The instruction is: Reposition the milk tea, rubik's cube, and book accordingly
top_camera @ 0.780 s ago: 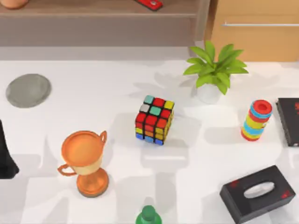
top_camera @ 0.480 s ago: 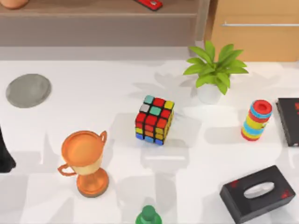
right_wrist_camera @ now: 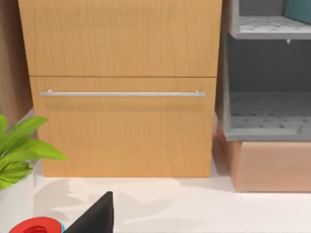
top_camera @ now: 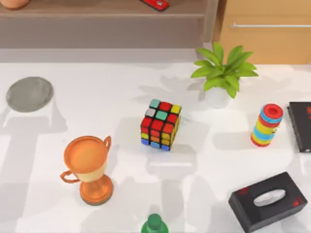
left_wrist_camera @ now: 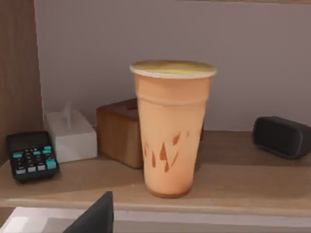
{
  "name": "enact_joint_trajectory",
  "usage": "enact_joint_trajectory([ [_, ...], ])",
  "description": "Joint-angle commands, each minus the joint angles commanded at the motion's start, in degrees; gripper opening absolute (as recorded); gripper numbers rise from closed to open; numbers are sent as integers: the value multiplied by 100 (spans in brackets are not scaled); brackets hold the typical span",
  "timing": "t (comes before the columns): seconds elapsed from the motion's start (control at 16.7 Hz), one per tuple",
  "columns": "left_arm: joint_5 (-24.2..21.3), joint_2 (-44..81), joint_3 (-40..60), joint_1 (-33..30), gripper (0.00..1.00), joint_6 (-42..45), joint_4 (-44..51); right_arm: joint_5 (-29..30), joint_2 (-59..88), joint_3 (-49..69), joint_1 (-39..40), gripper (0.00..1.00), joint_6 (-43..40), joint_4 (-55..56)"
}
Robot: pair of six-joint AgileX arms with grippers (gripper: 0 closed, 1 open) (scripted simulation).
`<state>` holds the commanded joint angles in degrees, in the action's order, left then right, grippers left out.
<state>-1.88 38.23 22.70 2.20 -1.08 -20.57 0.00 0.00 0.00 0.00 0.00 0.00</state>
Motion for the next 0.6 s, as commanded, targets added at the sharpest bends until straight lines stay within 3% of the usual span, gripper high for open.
enact_joint_trajectory([
  [0.6,-373,5469,2671,117,100,57,-2417,0,0,0,0,100,0,0],
])
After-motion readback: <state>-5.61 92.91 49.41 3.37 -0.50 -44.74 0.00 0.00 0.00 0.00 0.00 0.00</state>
